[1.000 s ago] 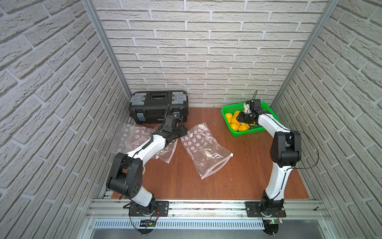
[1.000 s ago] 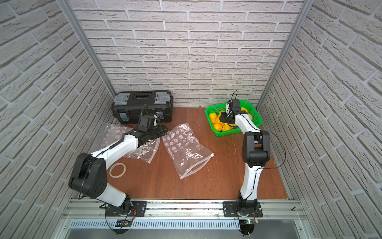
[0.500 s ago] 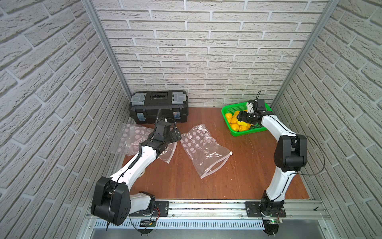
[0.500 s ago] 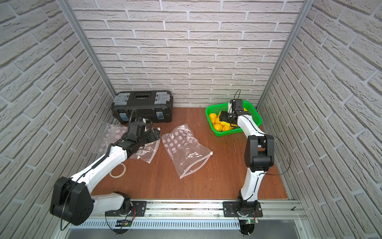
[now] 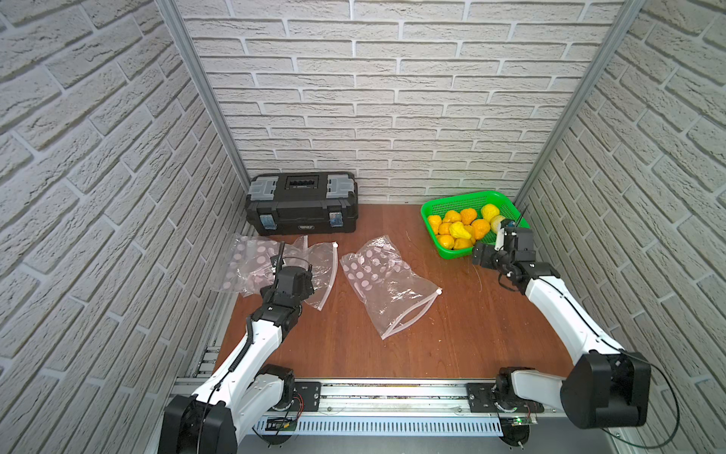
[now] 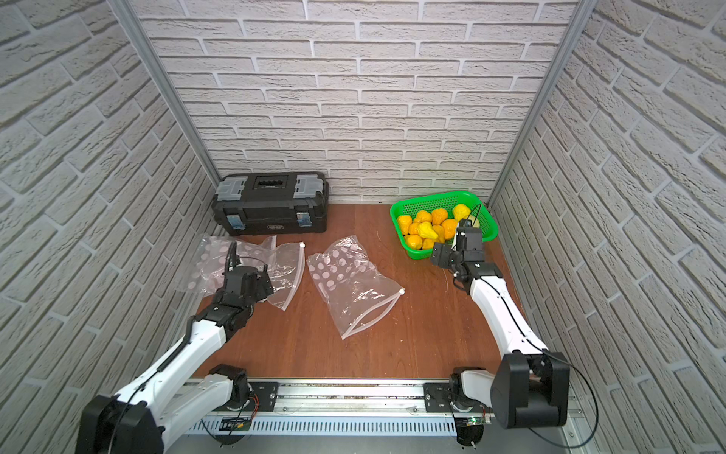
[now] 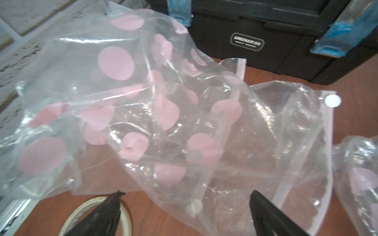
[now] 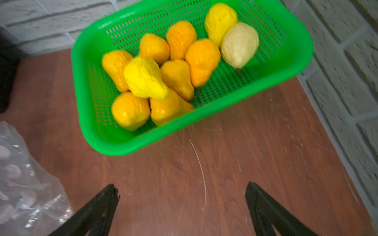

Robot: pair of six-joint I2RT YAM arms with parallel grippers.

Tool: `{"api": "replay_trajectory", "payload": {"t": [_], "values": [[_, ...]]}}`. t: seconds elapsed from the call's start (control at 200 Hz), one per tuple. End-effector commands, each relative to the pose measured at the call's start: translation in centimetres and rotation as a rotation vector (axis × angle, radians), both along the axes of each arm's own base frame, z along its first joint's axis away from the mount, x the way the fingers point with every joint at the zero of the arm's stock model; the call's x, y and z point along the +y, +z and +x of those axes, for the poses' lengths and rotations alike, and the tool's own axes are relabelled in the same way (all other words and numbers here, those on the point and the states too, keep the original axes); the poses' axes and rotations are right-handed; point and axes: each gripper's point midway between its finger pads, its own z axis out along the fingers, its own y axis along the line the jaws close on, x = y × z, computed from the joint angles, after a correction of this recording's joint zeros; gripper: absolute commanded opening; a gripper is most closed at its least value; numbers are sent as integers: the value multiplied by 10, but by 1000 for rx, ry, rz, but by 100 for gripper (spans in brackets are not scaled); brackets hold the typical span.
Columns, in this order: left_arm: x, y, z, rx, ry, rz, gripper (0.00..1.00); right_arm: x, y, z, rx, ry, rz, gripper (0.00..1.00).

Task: Open the zip-top bag and take out the pear
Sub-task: Reset both arms

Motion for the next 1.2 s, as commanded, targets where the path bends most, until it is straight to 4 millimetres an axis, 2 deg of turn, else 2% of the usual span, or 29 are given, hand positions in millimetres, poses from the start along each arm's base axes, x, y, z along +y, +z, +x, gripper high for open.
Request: {"api": "replay_trajectory", "payload": {"t": [0.0, 0.115, 0.195, 0.27, 0.31, 0.46, 0.565, 0.675, 0.8, 0.865, 0.985, 1.195], "values": [[16, 28, 3, -127, 35, 108, 96, -18, -13, -7, -65, -44, -117, 99], [30, 36, -1, -138, 43, 285, 98, -18, -43, -13, -76, -29, -142, 98], [32, 19, 0, -135, 0, 370, 98, -16, -55, -9, -103, -17, -135, 98], [31, 3, 7, -152, -38, 354, 98, -13, -62, -1, -150, -5, -122, 98], [29, -2, 13, -126, -66, 338, 98, -11, -60, 5, -168, 6, -122, 98], [19, 0, 39, -196, -150, 309, 98, -7, -51, 26, -259, 31, -120, 98], [20, -4, 58, -210, -182, 250, 98, -3, -44, 39, -329, 58, -125, 98], [15, -7, 77, -232, -232, 174, 98, -5, -47, 45, -349, 62, -145, 98], [12, -7, 95, -263, -269, 158, 98, 4, -54, 47, -352, 115, -136, 98], [12, -13, 101, -273, -285, 145, 98, 6, -55, 46, -359, 127, -133, 98], [11, -36, 111, -235, -305, 122, 98, 16, -63, 52, -352, 173, -144, 99], [16, -38, 112, -235, -297, 96, 98, 18, -65, 53, -338, 187, -155, 99]]}}
